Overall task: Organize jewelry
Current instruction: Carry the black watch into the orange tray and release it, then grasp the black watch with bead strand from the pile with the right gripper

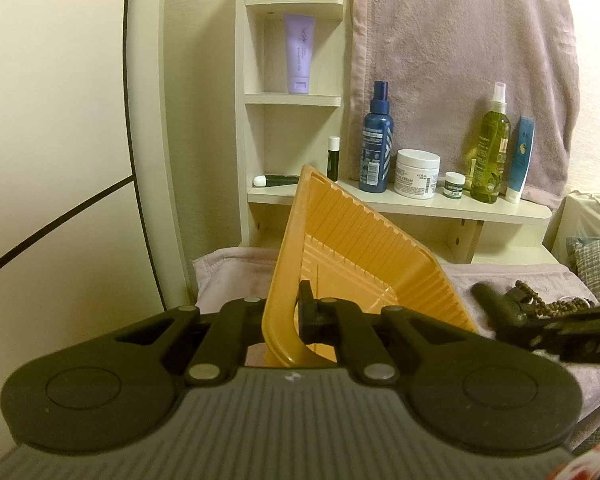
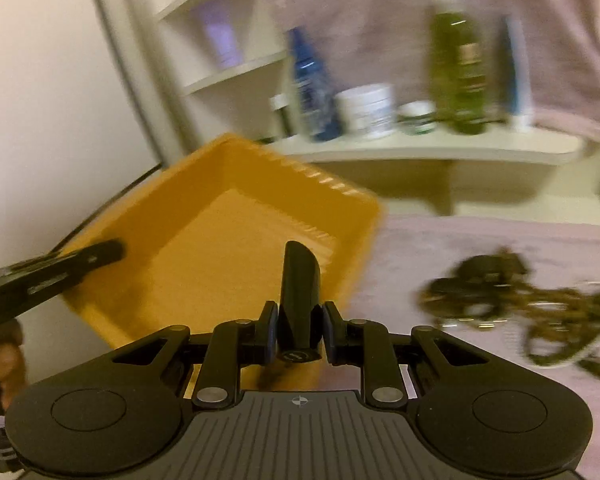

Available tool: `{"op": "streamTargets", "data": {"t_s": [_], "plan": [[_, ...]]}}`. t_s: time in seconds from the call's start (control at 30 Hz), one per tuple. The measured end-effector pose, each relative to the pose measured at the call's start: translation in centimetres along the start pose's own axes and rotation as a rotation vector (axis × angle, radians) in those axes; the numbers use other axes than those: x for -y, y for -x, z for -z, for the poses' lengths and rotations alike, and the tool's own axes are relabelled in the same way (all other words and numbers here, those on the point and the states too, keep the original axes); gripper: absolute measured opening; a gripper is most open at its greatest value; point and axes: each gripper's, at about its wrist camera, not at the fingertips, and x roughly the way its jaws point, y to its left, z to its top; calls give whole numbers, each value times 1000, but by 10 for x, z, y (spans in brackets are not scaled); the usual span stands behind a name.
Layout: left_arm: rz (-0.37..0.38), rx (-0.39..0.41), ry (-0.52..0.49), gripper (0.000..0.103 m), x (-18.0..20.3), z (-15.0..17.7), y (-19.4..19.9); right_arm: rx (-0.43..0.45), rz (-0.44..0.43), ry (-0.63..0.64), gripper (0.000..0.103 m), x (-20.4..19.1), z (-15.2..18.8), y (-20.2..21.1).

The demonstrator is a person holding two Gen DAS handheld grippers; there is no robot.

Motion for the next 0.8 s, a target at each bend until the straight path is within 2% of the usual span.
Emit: {"op": "streamTargets", "data": {"t_s": [0.23, 0.37, 0.47, 0.6, 0.8], "plan": [[2, -1, 2, 6, -1, 0, 0, -70, -84, -21, 24, -13, 7, -32], [4, -1, 1, 6, -1, 0, -1, -32, -77, -55, 25, -3, 10, -20], [8, 0, 2, 6, -1, -1, 0, 9, -18, -62, 26, 7, 13, -5], [7, -1, 4, 6, -1, -1, -1, 46, 117, -65, 27, 32, 19, 15], [6, -2, 2, 6, -1, 0, -1, 30, 284, -55, 27, 75, 29, 22]]}}
